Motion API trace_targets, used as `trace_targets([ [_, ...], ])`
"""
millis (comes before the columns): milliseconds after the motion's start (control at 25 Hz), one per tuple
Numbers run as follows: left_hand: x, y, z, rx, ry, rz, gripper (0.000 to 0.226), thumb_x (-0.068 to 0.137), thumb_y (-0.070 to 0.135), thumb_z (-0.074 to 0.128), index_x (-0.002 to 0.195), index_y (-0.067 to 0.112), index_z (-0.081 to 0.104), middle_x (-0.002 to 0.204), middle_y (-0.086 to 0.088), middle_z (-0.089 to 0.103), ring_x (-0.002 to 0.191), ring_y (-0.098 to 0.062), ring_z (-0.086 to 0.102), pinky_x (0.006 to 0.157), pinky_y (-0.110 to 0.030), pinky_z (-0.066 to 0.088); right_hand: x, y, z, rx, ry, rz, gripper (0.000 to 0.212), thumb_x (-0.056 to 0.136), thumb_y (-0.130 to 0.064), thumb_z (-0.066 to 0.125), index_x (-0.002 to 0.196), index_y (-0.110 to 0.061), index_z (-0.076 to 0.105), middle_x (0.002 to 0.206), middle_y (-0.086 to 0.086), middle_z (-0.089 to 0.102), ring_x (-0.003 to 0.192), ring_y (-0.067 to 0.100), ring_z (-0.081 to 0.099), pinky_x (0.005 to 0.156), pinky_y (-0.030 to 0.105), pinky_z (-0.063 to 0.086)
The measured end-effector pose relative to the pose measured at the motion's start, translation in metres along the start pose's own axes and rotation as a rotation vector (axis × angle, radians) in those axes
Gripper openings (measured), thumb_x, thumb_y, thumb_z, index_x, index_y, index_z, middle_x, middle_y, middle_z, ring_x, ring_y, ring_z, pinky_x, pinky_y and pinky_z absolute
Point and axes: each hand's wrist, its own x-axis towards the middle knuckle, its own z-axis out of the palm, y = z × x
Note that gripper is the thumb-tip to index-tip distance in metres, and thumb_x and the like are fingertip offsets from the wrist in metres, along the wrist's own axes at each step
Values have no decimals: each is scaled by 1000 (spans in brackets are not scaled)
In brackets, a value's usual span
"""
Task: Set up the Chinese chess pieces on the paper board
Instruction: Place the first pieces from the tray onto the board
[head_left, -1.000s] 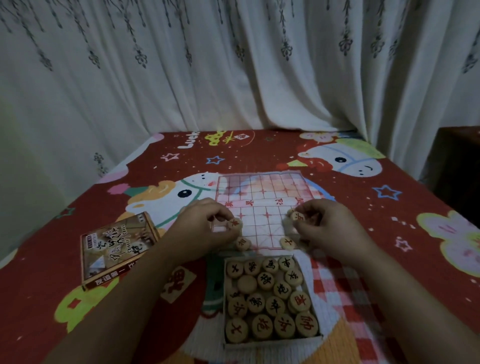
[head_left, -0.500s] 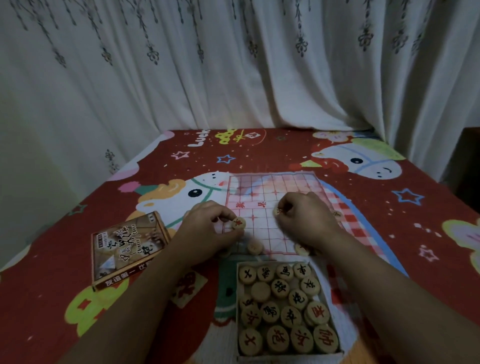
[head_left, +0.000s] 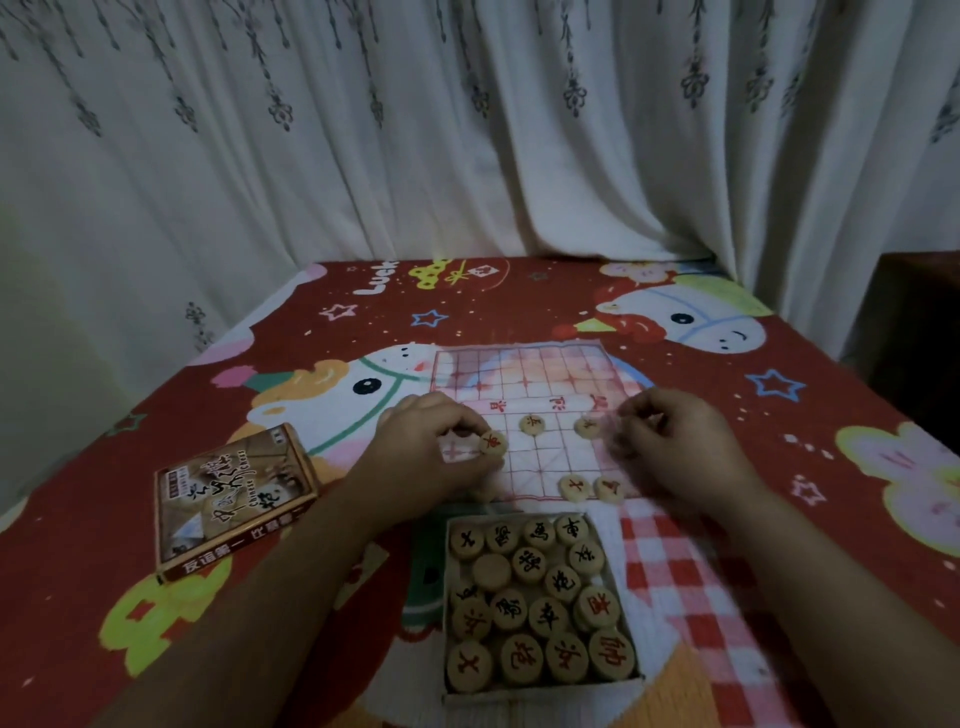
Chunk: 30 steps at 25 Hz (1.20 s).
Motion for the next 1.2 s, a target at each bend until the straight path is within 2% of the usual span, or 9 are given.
trace_targets([
  [160,21,53,27,25,-84,100,31,76,61,65,96,37,66,89,17,57,92,-8,51,88,-39,42,-11,20,-22,27,-28,46,11,95,-21,63,91,-27,71,88,-11,71,75,6,65,60,25,47],
  [360,42,110,70,136,-245,113,32,79,58,64,101,35,65,95,8,55,99,-16,45,91,-38,35,-18,45,-33,53,72,92,13,93,-12,62,94,-17,73,86,2,73,75,20,68,72,39,57],
  [760,49,127,93,208,-325,34,30,79,54,64,100,32,67,96,5,51,103,-19,44,87,-38,28,-20,53,-31,88,48,73,12,93,-13,63,96,-17,74,89,-5,73,80,14,68,70,28,50],
  [960,51,125,90,240,-377,3,36,77,57,65,104,34,68,101,3,54,106,-20,45,93,-41,31,-19,53,-31,74,57,66,10,92,-15,65,95,-19,74,90,-7,72,85,12,68,76,30,52],
  [1200,52,123,87,261,-414,0,42,76,57,64,113,36,63,106,4,53,108,-20,43,94,-42,31,-20,53,-30,66,52,71,10,92,-17,65,95,-21,74,89,-8,72,85,11,68,76,29,52],
])
